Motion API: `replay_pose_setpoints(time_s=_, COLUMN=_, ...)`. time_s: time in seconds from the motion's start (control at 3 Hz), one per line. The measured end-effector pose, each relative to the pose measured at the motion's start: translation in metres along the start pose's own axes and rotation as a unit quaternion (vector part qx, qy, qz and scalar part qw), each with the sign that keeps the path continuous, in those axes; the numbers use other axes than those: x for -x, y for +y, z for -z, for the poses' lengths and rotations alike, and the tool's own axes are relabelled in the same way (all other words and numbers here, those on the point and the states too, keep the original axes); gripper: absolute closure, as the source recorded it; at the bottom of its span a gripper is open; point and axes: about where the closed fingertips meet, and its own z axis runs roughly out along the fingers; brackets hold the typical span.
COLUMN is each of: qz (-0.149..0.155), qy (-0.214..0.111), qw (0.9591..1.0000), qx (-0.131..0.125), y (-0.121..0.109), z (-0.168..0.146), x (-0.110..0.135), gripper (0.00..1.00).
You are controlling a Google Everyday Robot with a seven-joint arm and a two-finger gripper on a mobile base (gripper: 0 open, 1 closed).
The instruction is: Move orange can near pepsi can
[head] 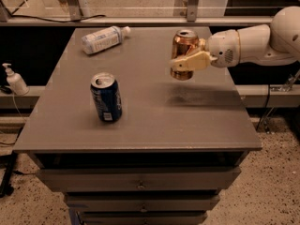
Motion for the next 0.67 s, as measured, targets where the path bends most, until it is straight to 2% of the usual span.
replay_pose_setpoints(time_s=0.33, qz=0.010, qy=0.016, qw=0.9995, qx=0.026, y=0.029, z=-0.016, x=-0.007, gripper=1.00)
replay_pose_setpoints(time_s=0.67, qz=0.010, qy=0.013, qw=0.9987, qx=0.048, y=0.054, z=-0.033, x=-0.016, gripper=1.00)
